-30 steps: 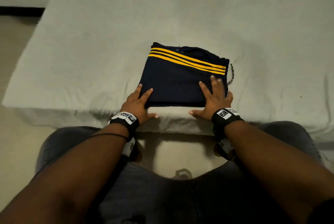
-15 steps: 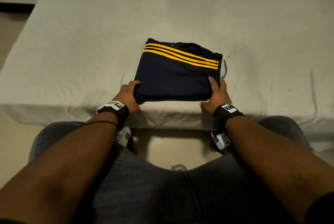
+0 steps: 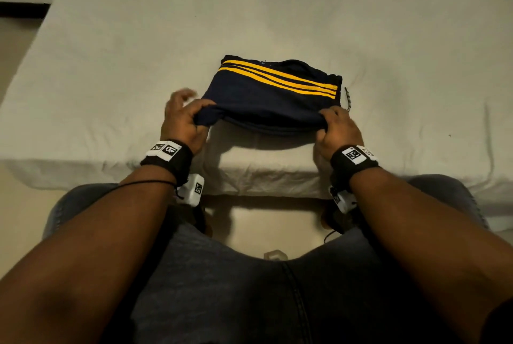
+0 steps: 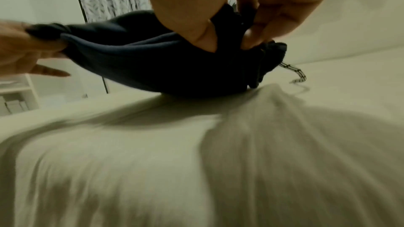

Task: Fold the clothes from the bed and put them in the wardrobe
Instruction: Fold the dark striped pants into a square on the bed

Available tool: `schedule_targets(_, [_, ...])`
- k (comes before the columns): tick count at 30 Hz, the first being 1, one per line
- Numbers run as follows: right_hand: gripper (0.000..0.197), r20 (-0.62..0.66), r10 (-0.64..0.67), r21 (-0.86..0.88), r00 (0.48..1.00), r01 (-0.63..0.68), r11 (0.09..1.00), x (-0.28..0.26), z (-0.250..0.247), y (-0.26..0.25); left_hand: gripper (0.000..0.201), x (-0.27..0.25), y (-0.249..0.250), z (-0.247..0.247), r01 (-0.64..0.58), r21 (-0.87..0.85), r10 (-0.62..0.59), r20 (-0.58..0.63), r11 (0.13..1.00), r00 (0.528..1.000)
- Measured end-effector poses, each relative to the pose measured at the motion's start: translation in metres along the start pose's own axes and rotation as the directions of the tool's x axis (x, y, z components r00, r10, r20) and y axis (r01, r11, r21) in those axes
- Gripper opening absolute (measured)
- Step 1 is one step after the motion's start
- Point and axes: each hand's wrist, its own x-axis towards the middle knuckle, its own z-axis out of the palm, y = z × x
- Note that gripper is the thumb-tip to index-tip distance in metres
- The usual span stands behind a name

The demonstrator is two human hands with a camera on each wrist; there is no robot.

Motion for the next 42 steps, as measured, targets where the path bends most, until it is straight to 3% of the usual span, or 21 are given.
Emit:
schedule_targets(3, [0.049, -0.153, -0.031, -0.017, 0.988, 0.029, 0.999, 0.001, -0.039, -0.007, 0.022, 0.006, 0.02, -0.017, -0.046, -0.22, 0.016, -0.14, 0.974, 0.99])
schedule_targets(6, [0.027, -0.358, -0.087, 0.043, 0.93, 0.109, 0.993, -0.008, -0.082, -0.008, 0.021, 0.007, 0.051, -0.046, -0.146, -0.4, 0.047, -0.248, 0.905, 0.968])
schedule_targets(9, [0.015, -0.343, -0.124, 0.285, 0.931, 0.23, 0.93, -0.012, -0.119, -0.005, 0.011, 0.012, 0.072, -0.067, -0.232, -0.493, 0.034, -0.377, 0.838, 0.926])
schedule_targets(11, [0.015, -0.249, -0.164, 0.357, 0.955, 0.248, 0.901, -0.009, -0.125, -0.004, 0.008, 0.022, 0.073, -0.068, -0.177, -0.557, -0.016, -0.324, 0.812, 0.946])
schedule_targets(13, [0.02, -0.176, -0.156, 0.379, 0.972, 0.213, 0.9, -0.003, -0.121, -0.003, 0.022, 0.034, 0.068, -0.061, -0.057, -0.602, -0.102, -0.226, 0.796, 0.969])
schedule_targets(16, [0.03, -0.031, -0.045, 0.334, 0.999, 0.052, 0.941, 0.023, -0.091, -0.002, 0.032, 0.055, 0.055, -0.037, 0.152, -0.511, -0.228, -0.088, 0.846, 0.97])
schedule_targets(18, [0.032, 0.048, 0.076, 0.252, 0.996, -0.086, 0.964, 0.043, -0.06, 0.004, 0.05, 0.067, 0.038, -0.013, 0.321, -0.332, -0.336, 0.012, 0.887, 0.942])
schedule_targets(21, [0.051, 0.041, 0.272, 0.163, 0.962, -0.275, 0.948, 0.055, -0.022, 0.023, 0.085, 0.074, 0.017, 0.014, 0.522, -0.111, -0.502, 0.169, 0.846, 0.848])
schedule_targets(23, [0.056, 0.126, 0.346, 0.185, 0.93, -0.364, 0.913, 0.058, -0.013, 0.033, 0.077, 0.074, 0.015, 0.026, 0.472, -0.024, -0.46, 0.189, 0.881, 0.868])
schedule_targets(25, [0.053, 0.235, 0.33, 0.229, 0.914, -0.382, 0.896, 0.061, -0.014, 0.039, 0.054, 0.072, 0.022, 0.036, 0.326, 0.036, -0.325, 0.24, 0.945, 0.915])
schedule_targets(28, [0.049, 0.278, 0.255, 0.236, 0.926, -0.323, 0.917, 0.068, -0.018, 0.044, 0.047, 0.079, 0.023, 0.048, 0.184, 0.128, -0.219, 0.385, 0.975, 0.896])
schedule_targets(30, [0.049, 0.245, 0.266, 0.264, 0.932, -0.328, 0.907, 0.073, -0.017, 0.045, 0.057, 0.088, 0.012, 0.053, 0.204, 0.166, -0.257, 0.425, 0.965, 0.868])
schedule_targets(33, [0.048, 0.199, 0.279, 0.309, 0.939, -0.33, 0.892, 0.081, -0.01, 0.038, 0.072, 0.103, -0.005, 0.055, 0.244, 0.188, -0.299, 0.378, 0.952, 0.876])
schedule_targets(37, [0.02, 0.151, 0.26, 0.35, 0.954, -0.297, 0.888, 0.086, 0.0, 0.035, 0.047, 0.117, -0.025, 0.057, 0.391, 0.038, -0.383, 0.308, 0.92, 0.871])
schedule_targets(42, [0.023, 0.236, 0.283, 0.29, 0.93, -0.346, 0.893, 0.103, -0.012, 0.044, 0.03, 0.132, -0.041, 0.058, 0.385, -0.049, -0.353, 0.308, 0.922, 0.884])
